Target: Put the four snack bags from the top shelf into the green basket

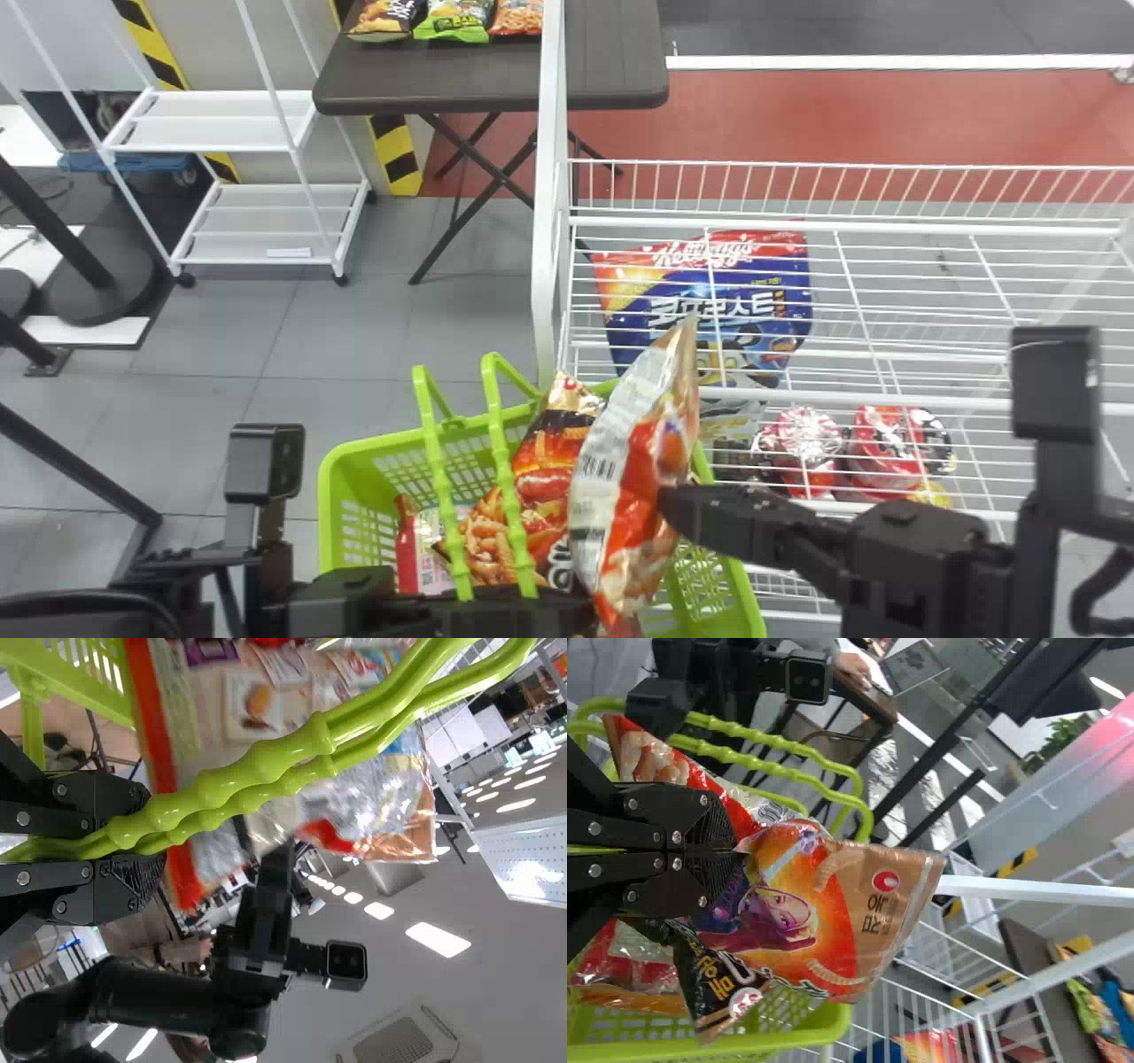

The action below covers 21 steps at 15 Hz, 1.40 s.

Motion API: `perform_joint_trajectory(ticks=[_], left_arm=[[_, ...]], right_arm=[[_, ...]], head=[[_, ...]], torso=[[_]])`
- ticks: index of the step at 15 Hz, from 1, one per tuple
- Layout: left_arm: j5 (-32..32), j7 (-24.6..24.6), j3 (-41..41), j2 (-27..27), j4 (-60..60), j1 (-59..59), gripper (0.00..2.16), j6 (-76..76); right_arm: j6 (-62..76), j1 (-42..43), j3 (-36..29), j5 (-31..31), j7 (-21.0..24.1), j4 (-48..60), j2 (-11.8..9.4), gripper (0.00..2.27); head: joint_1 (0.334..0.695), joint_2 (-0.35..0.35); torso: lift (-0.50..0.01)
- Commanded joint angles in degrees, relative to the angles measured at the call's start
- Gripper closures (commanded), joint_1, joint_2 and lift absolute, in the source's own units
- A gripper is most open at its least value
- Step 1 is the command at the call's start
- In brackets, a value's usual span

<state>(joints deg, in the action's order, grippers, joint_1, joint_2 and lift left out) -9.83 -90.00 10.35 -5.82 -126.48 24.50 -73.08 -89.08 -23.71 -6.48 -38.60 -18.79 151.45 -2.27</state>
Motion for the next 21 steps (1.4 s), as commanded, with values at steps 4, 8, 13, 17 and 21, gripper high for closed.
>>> perform_joint_trajectory(ticks=[4,8,13,17,21], left_arm=[[-0.7,-0.6,-0.9,0.1,-3.1,2.0,2.15,-1.8],[-0.7,-0.6,-0.6,0.1,-4.4,3.4,2.15,-1.8],[-0.6,-0.6,-0.2,0.1,-4.5,3.7,2.15,-1.8],[-0.6,-0.6,-0.1,0.1,-4.5,4.4,2.15,-1.6],[-0.6,-0.6,-0.2,0.2,-4.3,5.5,2.15,-0.9]], right_arm=[[-1.0,3.9,10.7,7.9,-0.1,-10.6,-0.4,2.25],[-1.0,4.9,11.3,9.8,-1.3,-12.2,-0.5,0.05],[-1.0,2.4,-1.3,2.3,-6.4,-6.1,-0.5,0.02],[-1.0,2.0,-14.5,-2.6,-9.9,-3.5,0.5,0.03],[2.1,-3.1,-16.6,13.4,-10.4,-4.1,2.3,0.03]], head=[[0.695,0.146],[0.695,0.192],[0.695,0.145],[0.695,0.031],[0.695,-0.108]], torso=[[0.000],[0.000],[0.000],[0.000],[0.000]])
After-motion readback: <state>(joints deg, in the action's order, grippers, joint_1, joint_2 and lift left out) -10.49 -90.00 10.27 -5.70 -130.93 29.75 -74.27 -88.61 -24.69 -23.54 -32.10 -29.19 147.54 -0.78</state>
